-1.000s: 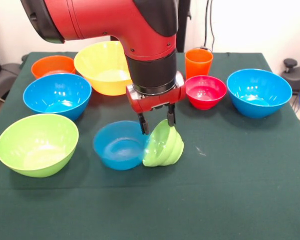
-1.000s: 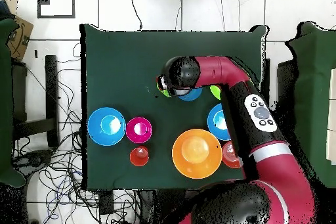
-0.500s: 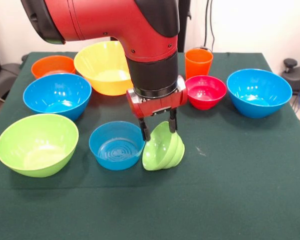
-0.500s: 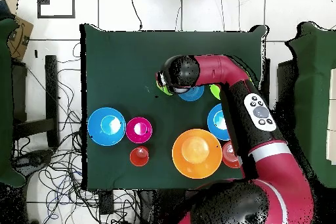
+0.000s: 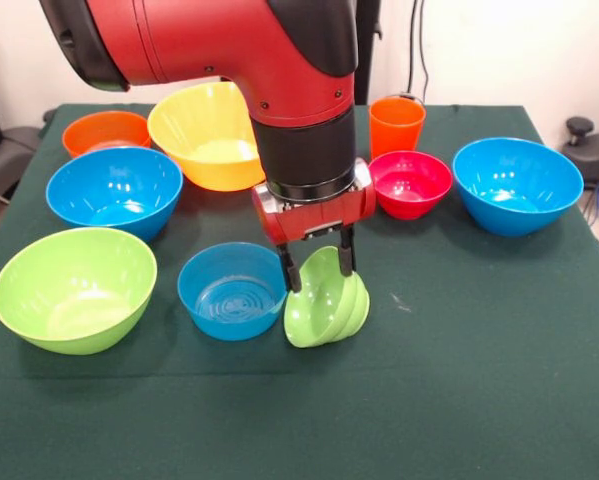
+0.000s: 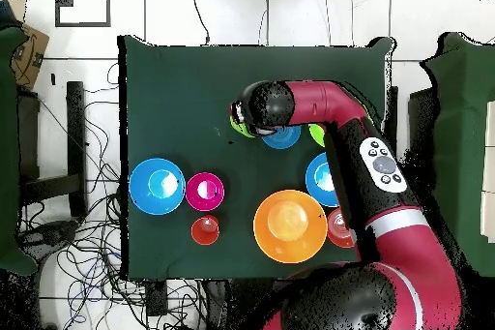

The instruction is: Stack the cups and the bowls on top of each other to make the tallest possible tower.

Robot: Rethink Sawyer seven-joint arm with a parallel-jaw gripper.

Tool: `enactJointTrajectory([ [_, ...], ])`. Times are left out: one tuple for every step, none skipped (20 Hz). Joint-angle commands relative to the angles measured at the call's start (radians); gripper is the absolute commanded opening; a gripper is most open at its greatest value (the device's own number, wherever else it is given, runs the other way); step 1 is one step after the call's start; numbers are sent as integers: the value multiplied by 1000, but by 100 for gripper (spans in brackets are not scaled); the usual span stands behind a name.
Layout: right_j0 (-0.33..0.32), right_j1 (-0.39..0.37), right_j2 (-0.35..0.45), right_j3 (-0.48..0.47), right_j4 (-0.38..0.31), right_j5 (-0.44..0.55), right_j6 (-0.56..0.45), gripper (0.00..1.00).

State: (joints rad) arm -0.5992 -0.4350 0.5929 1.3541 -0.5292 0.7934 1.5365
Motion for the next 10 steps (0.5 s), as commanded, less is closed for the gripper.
enactJointTrajectory([
  [10,104,-1,2,-37,-33,-91,100],
  [5,107,5,6,-31,-36,-92,100],
  [0,112,12,7,-25,-38,-97,100],
  [-6,115,17,11,-19,-36,-103,100],
  [-12,118,24,15,-14,-42,-108,100],
  [-17,121,28,18,-8,-38,-114,100],
  [-20,124,34,19,-2,-36,-119,100],
  [-24,128,40,20,4,-33,-123,100],
  [-26,132,43,20,10,-23,-126,100],
  [-28,138,49,19,19,-7,-130,100],
])
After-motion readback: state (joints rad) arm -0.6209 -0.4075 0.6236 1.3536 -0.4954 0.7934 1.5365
